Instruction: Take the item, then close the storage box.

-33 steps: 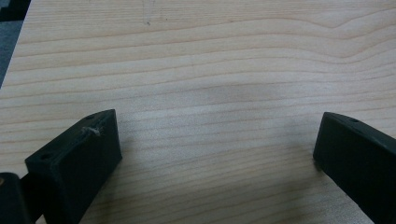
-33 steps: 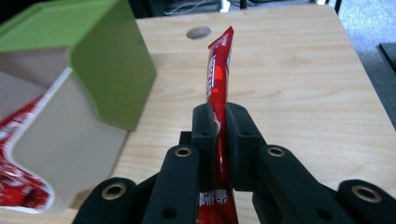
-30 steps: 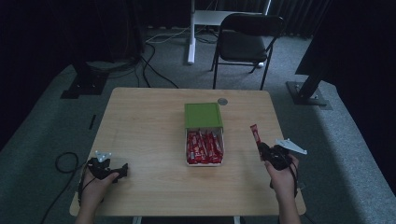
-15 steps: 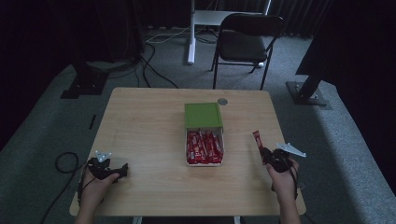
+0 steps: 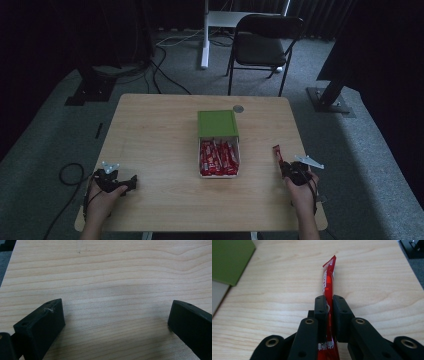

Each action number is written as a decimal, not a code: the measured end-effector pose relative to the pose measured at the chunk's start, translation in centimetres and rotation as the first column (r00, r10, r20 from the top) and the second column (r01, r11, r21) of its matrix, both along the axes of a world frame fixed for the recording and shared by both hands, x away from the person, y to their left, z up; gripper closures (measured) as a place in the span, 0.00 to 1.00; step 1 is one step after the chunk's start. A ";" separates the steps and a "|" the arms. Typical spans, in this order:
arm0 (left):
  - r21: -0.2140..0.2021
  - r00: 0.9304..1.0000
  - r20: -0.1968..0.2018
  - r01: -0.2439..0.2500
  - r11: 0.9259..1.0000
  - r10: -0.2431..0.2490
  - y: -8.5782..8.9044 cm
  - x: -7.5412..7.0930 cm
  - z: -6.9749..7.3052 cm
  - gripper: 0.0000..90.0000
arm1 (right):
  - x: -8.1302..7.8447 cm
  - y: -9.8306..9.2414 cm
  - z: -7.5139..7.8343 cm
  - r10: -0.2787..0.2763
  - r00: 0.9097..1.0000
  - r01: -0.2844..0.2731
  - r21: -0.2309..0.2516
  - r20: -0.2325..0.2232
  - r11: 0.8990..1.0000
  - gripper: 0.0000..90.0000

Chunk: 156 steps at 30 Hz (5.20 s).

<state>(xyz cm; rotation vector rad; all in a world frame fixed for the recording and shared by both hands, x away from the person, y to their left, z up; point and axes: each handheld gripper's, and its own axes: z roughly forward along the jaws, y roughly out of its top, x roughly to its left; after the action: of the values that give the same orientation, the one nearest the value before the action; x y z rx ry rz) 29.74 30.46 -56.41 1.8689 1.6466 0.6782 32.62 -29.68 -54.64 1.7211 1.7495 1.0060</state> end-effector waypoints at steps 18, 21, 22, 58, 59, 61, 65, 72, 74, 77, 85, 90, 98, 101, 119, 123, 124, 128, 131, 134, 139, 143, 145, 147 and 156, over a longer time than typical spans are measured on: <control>0.000 1.000 0.000 0.000 1.000 0.000 0.0 0.0 0.0 0.02 | 0.2 -1.3 -1.5 -0.061 0.995 0.059 -0.028 -0.079 0.998 0.69; 0.000 1.000 0.000 0.000 1.000 0.000 0.0 0.0 0.0 0.02 | 0.1 -1.7 -1.2 -0.080 0.994 0.078 -0.023 -0.069 0.997 0.64; 0.000 1.000 0.000 0.000 1.000 0.000 0.0 0.0 0.0 0.01 | 0.1 -1.9 -1.1 -0.078 0.994 0.077 -0.026 -0.071 0.997 0.61; 0.000 1.000 0.000 0.000 1.000 0.000 0.0 0.0 0.0 0.01 | -0.5 0.6 1.2 0.226 0.974 -0.227 0.016 0.029 0.974 0.19; 0.000 1.000 0.000 0.000 1.000 0.000 0.0 0.0 0.0 0.01 | -0.5 0.8 1.1 0.235 0.971 -0.236 0.017 0.032 0.972 0.20; 0.000 1.000 0.000 0.000 1.000 0.000 0.0 0.0 0.0 0.02 | -0.5 1.2 1.0 0.270 0.962 -0.271 0.014 0.028 0.963 0.20; 0.000 1.000 0.000 0.000 1.000 0.000 0.0 0.0 0.0 0.02 | -0.6 2.2 0.6 0.318 0.947 -0.319 0.026 0.030 0.947 0.20; 0.000 1.000 -0.001 0.000 1.000 0.000 0.0 0.0 0.0 0.01 | -0.6 3.6 -0.2 0.383 0.924 -0.383 -0.014 0.010 0.924 0.20; 0.000 1.000 0.000 0.000 1.000 0.000 0.0 0.0 0.0 0.02 | -0.8 4.3 -0.6 0.433 0.901 -0.433 -0.048 0.001 0.900 0.20; 0.000 1.000 -0.001 0.001 1.000 -0.001 0.0 0.0 0.0 0.02 | -0.9 5.0 -1.1 0.484 0.875 -0.484 -0.049 -0.012 0.874 0.18; 0.000 1.000 -0.001 0.000 1.000 0.000 0.0 0.0 0.0 0.01 | -1.1 6.0 -2.0 0.537 0.844 -0.536 -0.085 -0.023 0.840 0.17; 0.000 1.000 -0.001 0.000 1.000 0.000 0.0 0.0 0.0 0.02 | -1.3 6.5 -2.2 0.580 0.814 -0.579 -0.107 -0.033 0.808 0.17; 0.000 1.000 -0.001 0.000 1.000 0.000 0.0 0.0 0.0 0.02 | -1.5 7.3 -2.3 0.607 0.792 -0.609 -0.161 -0.065 0.777 0.15; 0.000 1.000 -0.002 0.000 1.000 0.000 0.0 0.0 0.0 0.02 | -1.5 7.3 -2.3 0.606 0.793 -0.607 -0.160 -0.066 0.778 0.15; 0.009 0.998 0.001 0.070 0.998 -0.070 -0.5 0.0 0.0 0.02 | -1.4 7.2 -2.3 0.588 0.806 -0.591 -0.151 -0.064 0.793 0.15; 0.006 0.995 -0.001 0.104 0.995 -0.104 -0.8 0.0 0.1 0.02 | -1.3 6.9 -2.1 0.579 0.814 -0.579 -0.148 -0.052 0.801 0.15; 0.012 0.992 0.000 0.123 0.992 -0.123 -0.9 0.0 0.1 0.02 | -1.3 6.9 -2.1 0.576 0.816 -0.577 -0.148 -0.051 0.803 0.15; 0.012 0.985 -0.007 0.174 0.985 -0.174 -1.3 -0.1 0.3 0.02 | -1.1 6.8 -1.5 0.566 0.824 -0.565 -0.125 -0.028 0.816 0.15; -0.011 0.980 0.004 0.200 0.980 -0.200 -1.8 -0.2 0.7 0.02 | -1.0 6.8 -1.2 0.560 0.828 -0.559 -0.111 -0.017 0.822 0.15; -0.016 0.973 0.022 0.230 0.973 -0.229 -2.6 -0.3 1.1 0.02 | -0.9 6.8 -1.0 0.552 0.834 -0.550 -0.090 0.003 0.830 0.15; -0.018 0.958 0.047 0.283 0.959 -0.282 -4.3 -0.3 1.5 0.02 | -0.8 6.7 -0.7 0.542 0.840 -0.539 -0.080 0.023 0.838 0.15; -0.020 0.947 0.072 0.315 0.949 -0.312 -5.4 -0.3 1.6 0.02 | -0.8 6.6 -0.7 0.542 0.840 -0.539 -0.083 0.021 0.838 0.15; -0.020 0.942 0.074 0.331 0.944 -0.328 -5.9 -0.4 1.5 0.02 | -0.7 6.6 -0.6 0.544 0.839 -0.541 -0.078 0.031 0.838 0.15; -0.016 0.934 0.072 0.351 0.936 -0.349 -6.3 -0.4 1.4 0.02 | -0.7 6.6 -0.6 0.541 0.840 -0.538 -0.075 0.035 0.840 0.15; -0.006 0.900 0.110 0.425 0.905 -0.422 -8.1 -0.3 2.2 0.02 | -0.6 6.8 0.2 0.550 0.833 -0.546 -0.067 0.061 0.835 0.15</control>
<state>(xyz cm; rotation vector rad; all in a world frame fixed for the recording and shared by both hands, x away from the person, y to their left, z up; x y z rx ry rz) 29.43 22.38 -54.23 2.0396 1.1181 0.5496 32.01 -22.86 -54.44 1.1371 2.2554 1.2273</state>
